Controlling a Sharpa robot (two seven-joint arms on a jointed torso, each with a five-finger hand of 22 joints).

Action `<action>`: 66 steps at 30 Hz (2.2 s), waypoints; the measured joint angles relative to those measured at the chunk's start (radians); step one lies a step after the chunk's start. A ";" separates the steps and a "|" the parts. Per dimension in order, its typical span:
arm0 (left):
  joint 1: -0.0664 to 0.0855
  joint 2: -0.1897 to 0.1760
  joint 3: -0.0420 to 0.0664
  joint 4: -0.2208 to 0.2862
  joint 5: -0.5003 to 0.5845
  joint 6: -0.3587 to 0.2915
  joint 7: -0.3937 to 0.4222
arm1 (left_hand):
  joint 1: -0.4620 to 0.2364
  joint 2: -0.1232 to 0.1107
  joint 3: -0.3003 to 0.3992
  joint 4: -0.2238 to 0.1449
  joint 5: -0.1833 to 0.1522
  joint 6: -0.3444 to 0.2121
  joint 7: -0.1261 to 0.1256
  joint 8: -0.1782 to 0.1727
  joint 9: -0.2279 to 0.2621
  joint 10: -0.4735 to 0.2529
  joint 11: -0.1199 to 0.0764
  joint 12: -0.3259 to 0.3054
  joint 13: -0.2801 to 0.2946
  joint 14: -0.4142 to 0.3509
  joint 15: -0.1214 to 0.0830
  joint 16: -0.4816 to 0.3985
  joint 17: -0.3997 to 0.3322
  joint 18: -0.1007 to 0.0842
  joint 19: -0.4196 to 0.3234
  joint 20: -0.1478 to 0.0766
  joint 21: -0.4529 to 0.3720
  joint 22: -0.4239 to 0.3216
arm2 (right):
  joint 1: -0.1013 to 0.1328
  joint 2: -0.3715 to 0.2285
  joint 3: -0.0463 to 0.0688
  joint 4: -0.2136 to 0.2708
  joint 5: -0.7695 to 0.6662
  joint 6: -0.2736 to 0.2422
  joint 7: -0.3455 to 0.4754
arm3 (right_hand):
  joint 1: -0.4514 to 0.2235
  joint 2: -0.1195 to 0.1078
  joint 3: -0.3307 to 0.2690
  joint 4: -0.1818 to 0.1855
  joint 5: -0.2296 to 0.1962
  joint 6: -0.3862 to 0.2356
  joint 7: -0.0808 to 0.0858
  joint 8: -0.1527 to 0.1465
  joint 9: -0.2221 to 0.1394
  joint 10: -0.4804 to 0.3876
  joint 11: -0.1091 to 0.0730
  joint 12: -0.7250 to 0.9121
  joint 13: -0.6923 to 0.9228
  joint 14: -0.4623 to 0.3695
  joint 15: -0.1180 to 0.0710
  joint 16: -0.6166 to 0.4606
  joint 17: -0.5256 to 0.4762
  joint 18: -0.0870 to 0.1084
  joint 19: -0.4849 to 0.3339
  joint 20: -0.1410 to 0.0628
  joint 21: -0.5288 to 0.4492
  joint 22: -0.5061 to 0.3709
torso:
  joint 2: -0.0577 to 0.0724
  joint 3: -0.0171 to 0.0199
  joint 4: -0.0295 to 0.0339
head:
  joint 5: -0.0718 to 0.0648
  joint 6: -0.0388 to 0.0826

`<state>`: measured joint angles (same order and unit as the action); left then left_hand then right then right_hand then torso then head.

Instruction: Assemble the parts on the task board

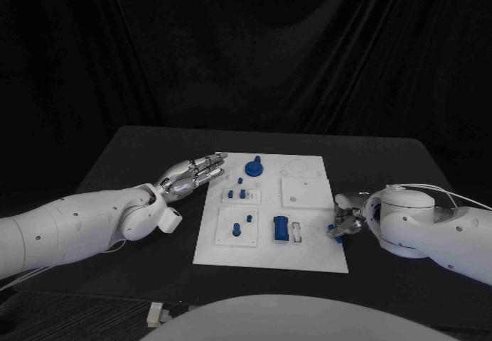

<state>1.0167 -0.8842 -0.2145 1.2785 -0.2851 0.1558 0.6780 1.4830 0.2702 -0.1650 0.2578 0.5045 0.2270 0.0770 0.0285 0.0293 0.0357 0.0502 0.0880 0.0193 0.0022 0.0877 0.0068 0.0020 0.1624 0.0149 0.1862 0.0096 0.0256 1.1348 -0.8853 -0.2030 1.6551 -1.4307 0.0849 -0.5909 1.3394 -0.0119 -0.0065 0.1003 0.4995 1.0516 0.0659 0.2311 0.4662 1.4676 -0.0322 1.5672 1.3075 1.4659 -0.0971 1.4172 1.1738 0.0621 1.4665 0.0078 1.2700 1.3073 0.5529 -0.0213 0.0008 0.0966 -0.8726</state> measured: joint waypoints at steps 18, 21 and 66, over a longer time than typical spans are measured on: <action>-0.001 0.000 0.000 -0.001 0.000 0.002 -0.001 | 0.000 0.000 0.003 -0.003 0.000 0.005 0.005 0.000 0.001 0.004 0.004 0.004 0.000 0.000 0.000 0.000 -0.001 0.000 0.000 0.000 0.000 0.000 | 0.060 -0.057 -0.004 0.052 0.163 -0.090 0.001 | -0.116 -0.044 0.210 -0.033 0.042 -0.026 -0.006 0.069 0.049 -0.002 0.012 0.000 0.000 0.001 0.009 0.000 0.004 0.000 -0.001 0.009 0.000 0.001 | 0.000 0.0002 -0.0002 | 0.006 0.000; -0.001 0.000 0.000 -0.001 0.000 0.002 -0.001 | 0.000 0.000 0.003 -0.003 0.000 0.005 0.005 0.000 0.001 0.004 0.004 0.004 0.000 0.000 0.000 0.000 -0.001 0.000 0.000 0.000 0.000 0.000 | 0.071 -0.055 -0.004 0.053 0.233 -0.100 0.001 | -0.137 -0.048 0.237 -0.051 0.045 -0.026 -0.006 0.070 0.049 -0.002 0.012 0.000 0.000 0.001 0.009 0.000 0.009 0.000 -0.001 0.009 0.000 0.001 | 0.000 0.0003 -0.0002 | 0.005 0.000; -0.001 0.004 0.000 -0.001 0.000 0.005 -0.002 | 0.000 0.000 0.003 -0.003 0.004 0.005 0.005 0.000 0.001 0.004 0.004 0.004 0.000 0.000 0.000 0.000 0.000 0.000 0.000 0.000 0.000 0.000 | 0.013 0.118 -0.005 -0.073 0.702 -0.175 0.005 | -0.223 -0.032 0.343 -0.119 0.002 -0.060 -0.007 0.078 0.056 -0.004 0.014 0.000 0.001 0.000 0.011 0.000 -0.010 0.000 -0.001 0.009 -0.012 0.000 | 0.000 0.0001 0.0000 | 0.013 0.000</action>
<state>1.0157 -0.8797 -0.2145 1.2777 -0.2851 0.1609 0.6757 1.4830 0.2702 -0.1623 0.2551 0.5084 0.2323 0.0823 0.0285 0.0299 0.0393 0.0538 0.0918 0.0193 0.0022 0.0876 0.0068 0.0017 0.1624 0.0149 0.1862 0.0096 0.0254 1.1483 -0.7674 -0.2083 1.5821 -0.7288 -0.0905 -0.5864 1.1165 -0.0437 0.3363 -0.0187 0.5016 0.9912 0.0586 0.3094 0.5220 1.4639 -0.0180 1.5672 1.3080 1.4656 -0.0859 1.4172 1.1637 0.0621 1.4652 0.0163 1.2581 1.3076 0.5532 -0.0212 0.0008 0.1095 -0.8726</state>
